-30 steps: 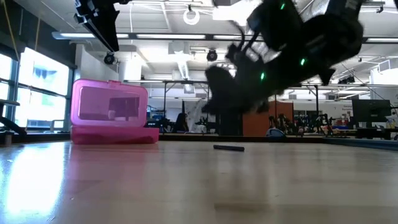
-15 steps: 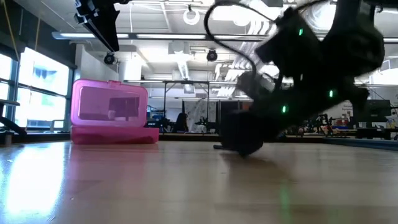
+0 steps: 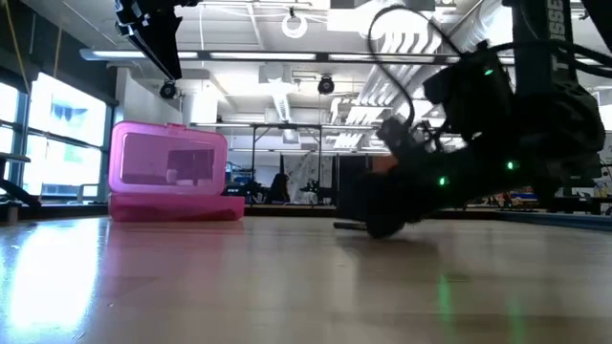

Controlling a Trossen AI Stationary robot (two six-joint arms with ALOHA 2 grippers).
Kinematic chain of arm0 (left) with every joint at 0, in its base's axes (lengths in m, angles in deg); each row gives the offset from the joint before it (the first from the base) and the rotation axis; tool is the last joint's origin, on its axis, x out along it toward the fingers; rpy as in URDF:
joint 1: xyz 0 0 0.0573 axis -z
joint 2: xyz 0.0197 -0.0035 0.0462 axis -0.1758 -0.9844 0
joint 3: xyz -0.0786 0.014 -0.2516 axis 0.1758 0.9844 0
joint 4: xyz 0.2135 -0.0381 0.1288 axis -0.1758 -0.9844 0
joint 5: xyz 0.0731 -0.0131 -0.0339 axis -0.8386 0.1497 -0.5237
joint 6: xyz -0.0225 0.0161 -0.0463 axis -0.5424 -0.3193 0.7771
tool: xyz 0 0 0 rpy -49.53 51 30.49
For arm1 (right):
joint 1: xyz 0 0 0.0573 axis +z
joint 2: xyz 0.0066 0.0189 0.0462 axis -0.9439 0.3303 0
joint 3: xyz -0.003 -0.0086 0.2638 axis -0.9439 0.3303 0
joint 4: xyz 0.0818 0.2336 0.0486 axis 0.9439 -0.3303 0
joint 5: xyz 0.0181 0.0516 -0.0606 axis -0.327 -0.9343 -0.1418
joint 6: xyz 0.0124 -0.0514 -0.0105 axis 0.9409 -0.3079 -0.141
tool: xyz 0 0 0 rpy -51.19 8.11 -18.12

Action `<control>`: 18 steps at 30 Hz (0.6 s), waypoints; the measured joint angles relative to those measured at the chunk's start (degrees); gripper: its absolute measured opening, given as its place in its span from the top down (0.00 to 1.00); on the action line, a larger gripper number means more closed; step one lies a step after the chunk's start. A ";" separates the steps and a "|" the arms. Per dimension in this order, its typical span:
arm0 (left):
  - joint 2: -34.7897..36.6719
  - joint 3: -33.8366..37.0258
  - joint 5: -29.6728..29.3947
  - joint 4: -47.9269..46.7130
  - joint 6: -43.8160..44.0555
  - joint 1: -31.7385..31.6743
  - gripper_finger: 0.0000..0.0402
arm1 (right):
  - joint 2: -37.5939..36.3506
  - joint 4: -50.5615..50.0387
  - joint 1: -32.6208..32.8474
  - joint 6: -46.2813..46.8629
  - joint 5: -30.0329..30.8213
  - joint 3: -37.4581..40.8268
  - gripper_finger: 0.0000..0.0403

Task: Pick & place school supplies into a supply box
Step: Put the dark green crayon into the supply box

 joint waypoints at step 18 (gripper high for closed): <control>-0.02 0.02 -0.18 1.86 0.52 0.00 0.64 | -6.72 -7.13 -6.11 8.67 -2.86 8.85 0.68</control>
